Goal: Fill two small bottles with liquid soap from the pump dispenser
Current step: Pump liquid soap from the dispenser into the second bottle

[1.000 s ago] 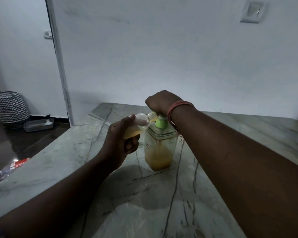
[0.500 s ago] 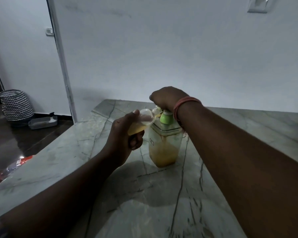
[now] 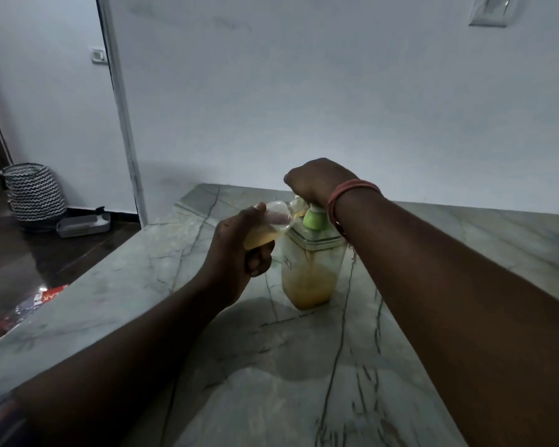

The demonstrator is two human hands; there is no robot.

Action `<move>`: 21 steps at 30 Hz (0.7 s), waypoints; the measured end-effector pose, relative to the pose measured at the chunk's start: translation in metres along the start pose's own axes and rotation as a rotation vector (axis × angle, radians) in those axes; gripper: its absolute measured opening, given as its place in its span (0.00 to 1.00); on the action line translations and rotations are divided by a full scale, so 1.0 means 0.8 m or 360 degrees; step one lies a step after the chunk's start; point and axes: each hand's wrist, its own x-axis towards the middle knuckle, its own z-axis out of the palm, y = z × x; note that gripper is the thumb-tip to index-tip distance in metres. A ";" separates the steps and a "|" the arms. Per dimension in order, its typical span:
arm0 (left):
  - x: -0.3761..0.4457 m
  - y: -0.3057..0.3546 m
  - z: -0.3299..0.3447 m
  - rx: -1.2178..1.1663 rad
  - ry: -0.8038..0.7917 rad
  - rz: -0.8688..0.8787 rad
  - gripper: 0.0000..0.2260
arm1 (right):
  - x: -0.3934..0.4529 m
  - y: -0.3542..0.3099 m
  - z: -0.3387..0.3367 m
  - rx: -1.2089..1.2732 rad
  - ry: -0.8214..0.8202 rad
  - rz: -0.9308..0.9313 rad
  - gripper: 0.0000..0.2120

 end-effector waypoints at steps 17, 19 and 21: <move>0.002 -0.003 -0.003 -0.0037 0.0009 0.0005 0.18 | 0.012 0.002 0.006 0.0011 -0.0044 0.0020 0.13; 0.004 -0.003 -0.001 -0.0021 0.0009 0.0000 0.18 | 0.010 0.002 0.002 -0.0021 -0.0058 0.0026 0.13; 0.004 0.000 0.001 -0.0016 0.0018 -0.0004 0.18 | 0.008 -0.001 -0.003 -0.0014 -0.0034 0.0021 0.12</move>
